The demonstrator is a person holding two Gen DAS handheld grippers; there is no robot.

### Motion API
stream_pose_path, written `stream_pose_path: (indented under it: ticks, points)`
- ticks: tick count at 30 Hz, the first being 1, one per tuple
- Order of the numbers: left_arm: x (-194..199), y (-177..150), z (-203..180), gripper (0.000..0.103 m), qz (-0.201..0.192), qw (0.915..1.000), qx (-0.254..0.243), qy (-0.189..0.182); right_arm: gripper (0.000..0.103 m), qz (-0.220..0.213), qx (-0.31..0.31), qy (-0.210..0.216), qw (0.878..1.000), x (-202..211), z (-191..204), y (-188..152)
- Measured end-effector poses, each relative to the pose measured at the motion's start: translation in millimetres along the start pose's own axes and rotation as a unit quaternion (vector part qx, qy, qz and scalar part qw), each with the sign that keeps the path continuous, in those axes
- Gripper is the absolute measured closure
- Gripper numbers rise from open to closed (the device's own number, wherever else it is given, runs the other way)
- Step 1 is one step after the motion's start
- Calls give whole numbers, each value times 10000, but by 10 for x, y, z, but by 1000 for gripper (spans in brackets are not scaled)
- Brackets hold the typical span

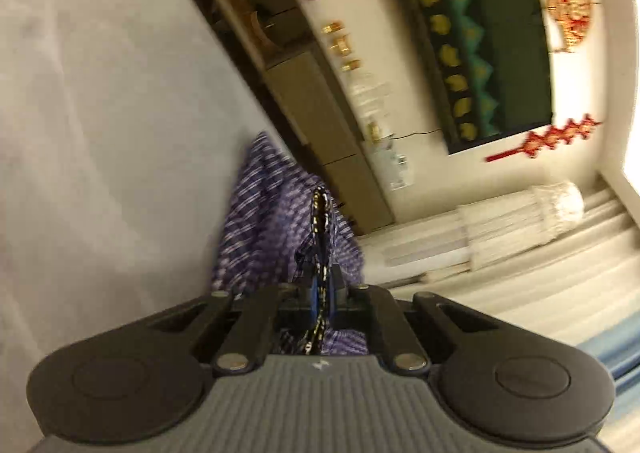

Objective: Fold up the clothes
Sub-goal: 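Grasp the shirt hem with the right gripper while the left gripper lifts the collar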

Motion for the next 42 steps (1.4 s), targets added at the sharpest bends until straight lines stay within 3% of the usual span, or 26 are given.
stream_pose_path:
  ticks: [3, 6, 12, 16, 17, 19, 20, 23, 26, 28, 30, 32, 34, 36, 40, 42]
  points:
    - [50, 11, -104, 98, -171, 9995, -28, -267, 40, -27, -38, -99, 9999, 112, -37, -73]
    - [140, 57, -237, 98, -386, 9966, 54, -732, 37, -37, -182, -255, 9995, 385, -109, -361]
    - [95, 43, -215, 98, -573, 9931, 409, -941, 37, -6, 611, -385, 9974, 1015, 212, -1087]
    - [79, 6, -332, 98, -595, 9920, 356, -1051, 37, 78, 688, -324, 9971, 1258, 400, -1402]
    - [84, -5, -357, 98, -618, 9922, 322, -1037, 41, 155, 670, -340, 9971, 1267, 413, -1449]
    - [94, -26, -407, 98, -662, 9924, 256, -1007, 60, 338, 628, -423, 9966, 1254, 422, -1528]
    - [100, -37, -432, 98, -686, 9924, 225, -992, 81, 429, 607, -464, 9961, 1247, 427, -1568]
    - [212, -12, -424, 98, -912, 9896, 364, -1050, 100, 548, 637, -528, 9951, 1279, 476, -1623]
    - [283, 44, -411, 98, -966, 9884, 415, -1098, 98, 467, 729, -384, 9955, 1365, 569, -1620]
    - [266, 52, -394, 98, -917, 9884, 460, -1118, 82, 411, 762, -353, 9956, 1425, 607, -1626]
    - [221, 55, -389, 98, -840, 9889, 490, -1127, 54, 335, 706, -529, 9955, 1487, 561, -1634]
    - [156, 26, -396, 98, -756, 9906, 455, -1047, 46, 376, 621, -664, 9951, 1519, 503, -1659]
    - [109, -2, -401, 98, -724, 9925, 400, -904, 48, 510, 525, -737, 9946, 1527, 454, -1692]
    - [104, -20, -402, 98, -772, 9938, 336, -721, 97, 798, 414, -690, 9936, 1490, 428, -1730]
    - [139, -44, -349, 98, -836, 9945, 428, -454, 92, 1086, 595, -532, 9909, 1547, 507, -1655]
    - [152, -75, -308, 98, -840, 9945, 521, -338, 71, 888, 488, -300, 9944, 1667, 479, -1501]
Point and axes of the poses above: each gripper's, at about its wrist camera, not at the fingertips, and x roughly against the way its jaws point, z to its left, y to its top, the point moved 5 cm from there along -x, roughly the way its jaws point, and after that the axes turned 13 degrees about y, right-handed, at the moved point
